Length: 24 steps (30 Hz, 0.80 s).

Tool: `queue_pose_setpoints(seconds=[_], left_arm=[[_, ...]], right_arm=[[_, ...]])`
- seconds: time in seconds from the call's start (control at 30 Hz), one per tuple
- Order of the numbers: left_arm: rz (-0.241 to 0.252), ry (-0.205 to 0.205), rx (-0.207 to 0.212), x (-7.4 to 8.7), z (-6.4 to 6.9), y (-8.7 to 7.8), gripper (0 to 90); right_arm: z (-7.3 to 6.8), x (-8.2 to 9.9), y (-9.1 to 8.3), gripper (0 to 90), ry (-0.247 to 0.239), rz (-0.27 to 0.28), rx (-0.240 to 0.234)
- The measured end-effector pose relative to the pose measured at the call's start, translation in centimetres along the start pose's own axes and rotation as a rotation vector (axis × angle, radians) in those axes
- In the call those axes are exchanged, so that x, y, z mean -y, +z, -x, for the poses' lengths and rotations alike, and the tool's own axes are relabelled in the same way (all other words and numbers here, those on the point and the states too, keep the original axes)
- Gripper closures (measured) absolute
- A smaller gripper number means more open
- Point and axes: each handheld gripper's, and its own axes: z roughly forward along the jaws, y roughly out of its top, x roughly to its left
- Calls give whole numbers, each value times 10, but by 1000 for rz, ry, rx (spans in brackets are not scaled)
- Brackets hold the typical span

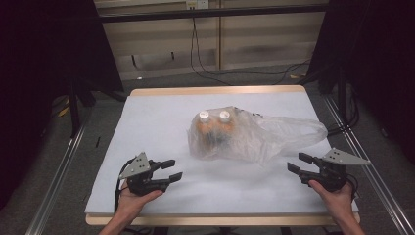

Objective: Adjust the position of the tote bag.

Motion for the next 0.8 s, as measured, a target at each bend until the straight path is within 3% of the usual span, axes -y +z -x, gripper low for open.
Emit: queue_pose_setpoints(seconds=[0.23, 0.5, 0.67, 0.8], left_arm=[[-21, 35, 57, -12, 11, 12, 518], [-40, 46, 121, -32, 23, 30, 589], [-68, 61, 171, -43, 32, 47, 588], [-77, 87, 187, -50, 38, 57, 577]], right_arm=[[3, -2, -3, 437, 12, -4, -8], [5, -1, -3, 439, 17, -10, -12], [5, -1, -4, 440, 27, -9, -9], [4, -1, -4, 439, 17, -14, -13]])
